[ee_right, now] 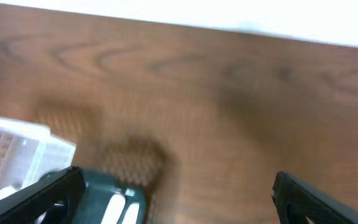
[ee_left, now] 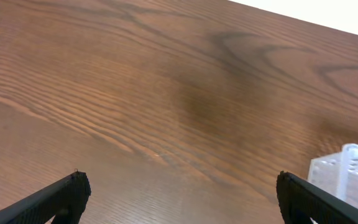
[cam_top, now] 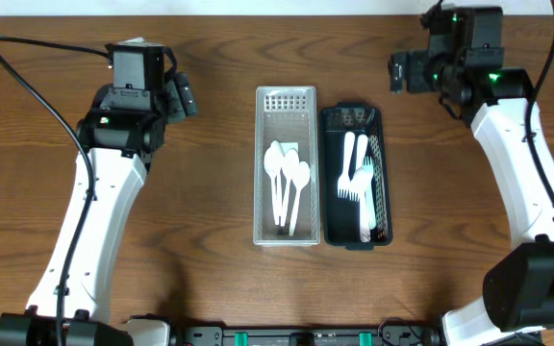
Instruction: Pack container
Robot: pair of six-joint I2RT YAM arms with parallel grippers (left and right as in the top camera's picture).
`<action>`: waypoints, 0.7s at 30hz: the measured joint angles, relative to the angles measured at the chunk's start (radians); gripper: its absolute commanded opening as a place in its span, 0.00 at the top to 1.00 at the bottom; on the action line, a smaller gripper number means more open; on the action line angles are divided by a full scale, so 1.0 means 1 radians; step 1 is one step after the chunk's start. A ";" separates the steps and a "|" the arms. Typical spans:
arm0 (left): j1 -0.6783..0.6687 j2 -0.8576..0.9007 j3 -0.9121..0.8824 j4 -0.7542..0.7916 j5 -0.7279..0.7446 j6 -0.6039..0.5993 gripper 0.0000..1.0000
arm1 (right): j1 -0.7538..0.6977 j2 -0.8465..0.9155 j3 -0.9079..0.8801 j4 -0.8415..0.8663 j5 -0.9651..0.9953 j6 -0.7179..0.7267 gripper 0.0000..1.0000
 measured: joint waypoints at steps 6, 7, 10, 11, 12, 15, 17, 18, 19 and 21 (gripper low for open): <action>0.012 -0.009 -0.003 -0.050 0.000 0.000 0.02 | -0.012 -0.007 0.000 -0.128 0.035 -0.011 0.01; 0.012 -0.019 -0.006 -0.051 0.000 0.000 0.02 | -0.016 -0.013 -0.001 -0.147 0.038 -0.011 0.01; 0.012 -0.095 -0.042 -0.050 0.000 0.000 0.02 | -0.028 -0.058 -0.020 -0.166 0.045 -0.011 0.01; 0.012 -0.138 -0.063 -0.045 0.000 0.000 0.02 | -0.032 -0.091 -0.038 -0.166 0.050 -0.011 0.01; 0.012 -0.178 -0.084 -0.032 0.000 0.000 0.02 | -0.032 -0.132 -0.062 -0.163 0.052 -0.011 0.01; 0.006 -0.340 -0.175 0.022 -0.002 0.000 0.02 | -0.033 -0.298 -0.161 -0.148 0.069 -0.010 0.01; -0.008 -0.454 -0.253 0.061 -0.004 0.000 0.02 | -0.032 -0.414 -0.234 -0.128 0.084 -0.010 0.01; -0.021 -0.517 -0.299 0.077 -0.004 0.000 0.02 | -0.031 -0.485 -0.280 -0.114 0.090 -0.009 0.01; -0.036 -0.584 -0.353 0.089 -0.004 -0.001 0.02 | -0.029 -0.555 -0.323 -0.107 0.097 -0.009 0.01; -0.067 -0.707 -0.454 0.097 -0.004 0.000 0.02 | -0.020 -0.700 -0.417 -0.101 0.109 -0.009 0.01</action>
